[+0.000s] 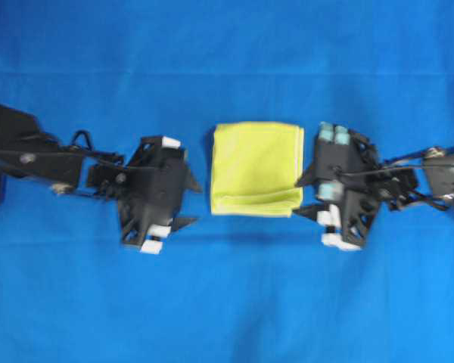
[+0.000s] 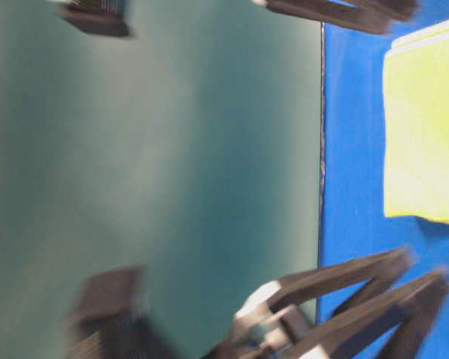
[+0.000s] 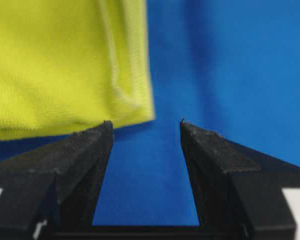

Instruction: Fold the yellow towel.

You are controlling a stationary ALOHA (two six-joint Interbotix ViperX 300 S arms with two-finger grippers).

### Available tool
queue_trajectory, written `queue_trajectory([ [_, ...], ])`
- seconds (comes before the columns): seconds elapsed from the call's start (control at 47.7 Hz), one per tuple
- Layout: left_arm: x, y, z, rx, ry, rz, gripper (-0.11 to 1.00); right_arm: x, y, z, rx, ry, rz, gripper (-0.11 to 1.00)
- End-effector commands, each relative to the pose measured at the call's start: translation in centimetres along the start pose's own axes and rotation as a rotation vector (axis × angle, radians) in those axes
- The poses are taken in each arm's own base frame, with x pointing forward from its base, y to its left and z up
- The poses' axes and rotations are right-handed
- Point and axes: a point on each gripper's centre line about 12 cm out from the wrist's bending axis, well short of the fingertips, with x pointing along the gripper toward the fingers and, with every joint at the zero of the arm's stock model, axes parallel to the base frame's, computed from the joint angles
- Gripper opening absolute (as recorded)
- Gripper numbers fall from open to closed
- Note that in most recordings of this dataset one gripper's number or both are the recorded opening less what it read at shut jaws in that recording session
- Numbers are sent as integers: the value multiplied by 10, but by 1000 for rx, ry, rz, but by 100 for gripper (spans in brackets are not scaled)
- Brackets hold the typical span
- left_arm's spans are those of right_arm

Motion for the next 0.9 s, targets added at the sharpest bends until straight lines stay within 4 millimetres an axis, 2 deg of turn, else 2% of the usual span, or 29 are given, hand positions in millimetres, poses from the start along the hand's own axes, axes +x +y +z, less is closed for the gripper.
queue_trajectory([
  [0.0,-31,-7,19,15,-93,-11,52,-27,-1,13,6,-83,16,58],
  [0.231,-100,-9,22,29,-271,-8,51,-83,-16,13,-10,-262,26,58],
  [0.377,-142,-6,8,50,-413,18,51,-119,-28,9,-41,-393,9,58],
  [0.503,-176,-6,-8,54,-513,29,51,-141,-37,-1,-65,-484,-7,58],
  [0.671,-201,-6,-42,51,-601,45,51,-154,-50,-25,-66,-560,-29,58],
  [0.88,-206,-5,-85,19,-649,61,51,-145,-55,-57,-72,-585,-10,58],
])
